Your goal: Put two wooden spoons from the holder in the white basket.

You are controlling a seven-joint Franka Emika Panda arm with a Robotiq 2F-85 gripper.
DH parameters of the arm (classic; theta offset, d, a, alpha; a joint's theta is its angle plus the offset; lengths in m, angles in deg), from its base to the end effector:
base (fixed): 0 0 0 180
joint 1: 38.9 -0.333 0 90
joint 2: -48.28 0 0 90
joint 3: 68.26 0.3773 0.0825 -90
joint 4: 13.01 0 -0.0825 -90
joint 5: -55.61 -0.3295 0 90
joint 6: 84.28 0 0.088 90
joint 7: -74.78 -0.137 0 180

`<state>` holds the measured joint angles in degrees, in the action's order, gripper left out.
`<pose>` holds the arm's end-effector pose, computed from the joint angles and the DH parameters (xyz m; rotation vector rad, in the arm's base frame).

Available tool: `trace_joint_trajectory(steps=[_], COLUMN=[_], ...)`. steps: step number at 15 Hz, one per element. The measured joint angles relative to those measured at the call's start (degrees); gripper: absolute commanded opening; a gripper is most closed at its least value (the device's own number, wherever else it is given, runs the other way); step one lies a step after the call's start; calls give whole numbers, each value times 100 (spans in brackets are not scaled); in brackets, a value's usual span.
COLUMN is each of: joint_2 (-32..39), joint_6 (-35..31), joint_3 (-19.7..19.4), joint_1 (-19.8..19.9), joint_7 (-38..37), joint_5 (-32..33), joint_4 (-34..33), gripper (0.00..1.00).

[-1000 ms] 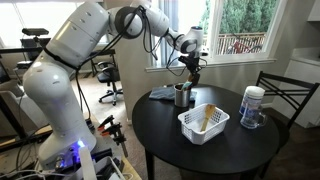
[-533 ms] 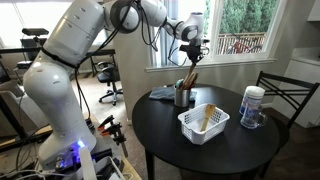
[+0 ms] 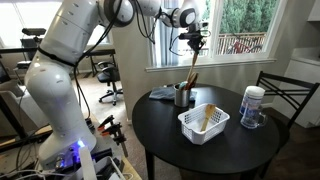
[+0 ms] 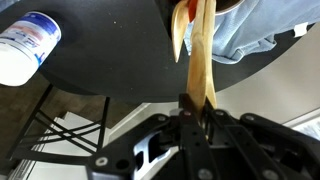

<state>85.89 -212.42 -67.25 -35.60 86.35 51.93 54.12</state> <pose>0.7698 -0.0318 0.4869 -3.0510 -0.1938 -0.6413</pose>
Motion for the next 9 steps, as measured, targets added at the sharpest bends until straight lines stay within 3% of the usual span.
trace_joint_trajectory(steps=[9], joint_2=[-119], joint_6=[1117], joint_3=[-145], joint_1=[-94], joint_7=[-2], joint_5=[412], joint_4=[-596], gripper=[7])
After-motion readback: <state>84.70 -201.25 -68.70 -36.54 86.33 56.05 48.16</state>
